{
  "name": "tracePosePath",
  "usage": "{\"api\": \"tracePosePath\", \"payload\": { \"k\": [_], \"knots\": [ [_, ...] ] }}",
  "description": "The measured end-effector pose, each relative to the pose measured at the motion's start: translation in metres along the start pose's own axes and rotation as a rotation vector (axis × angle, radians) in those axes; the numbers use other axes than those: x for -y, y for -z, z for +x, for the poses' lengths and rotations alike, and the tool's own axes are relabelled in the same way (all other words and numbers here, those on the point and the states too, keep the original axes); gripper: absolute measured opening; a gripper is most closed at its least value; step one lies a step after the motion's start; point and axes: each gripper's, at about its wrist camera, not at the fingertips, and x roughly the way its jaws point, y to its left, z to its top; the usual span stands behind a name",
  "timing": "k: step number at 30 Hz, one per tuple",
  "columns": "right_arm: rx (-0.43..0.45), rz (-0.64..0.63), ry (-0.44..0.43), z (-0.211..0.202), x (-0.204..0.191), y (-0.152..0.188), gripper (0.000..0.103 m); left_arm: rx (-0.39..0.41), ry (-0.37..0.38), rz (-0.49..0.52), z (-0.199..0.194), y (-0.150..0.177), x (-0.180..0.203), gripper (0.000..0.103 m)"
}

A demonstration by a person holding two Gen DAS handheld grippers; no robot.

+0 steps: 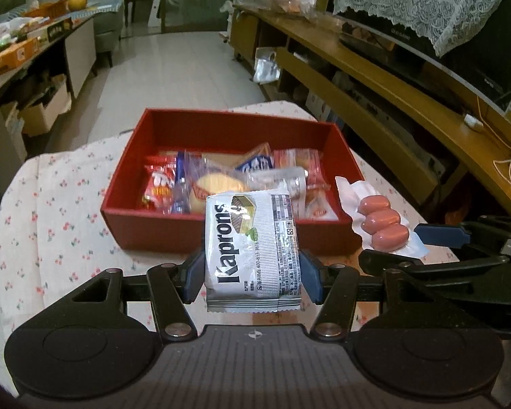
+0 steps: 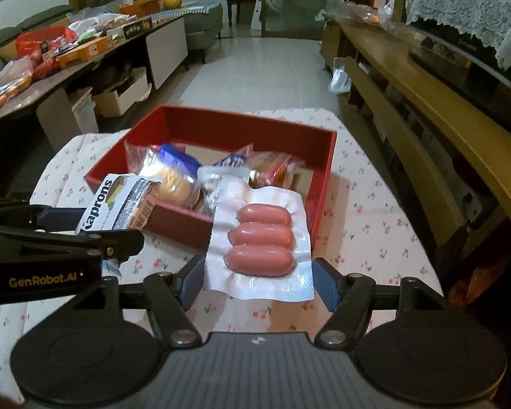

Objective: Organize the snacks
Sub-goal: 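Carry the Kaprons packet and sausage pack over the red box with both tools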

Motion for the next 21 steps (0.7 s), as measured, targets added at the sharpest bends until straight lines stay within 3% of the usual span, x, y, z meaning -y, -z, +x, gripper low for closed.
{"api": "tracePosePath", "payload": {
  "k": [10, 21],
  "knots": [
    [0.047, 0.020, 0.026, 0.012, 0.004, -0.033, 0.073, 0.052, -0.020, 0.026, 0.012, -0.033, -0.004, 0.063],
    [0.045, 0.000, 0.065, 0.046, 0.006, -0.060, 0.073, 0.054, -0.038, 0.019, 0.038, -0.055, -0.014, 0.064]
  ]
}}
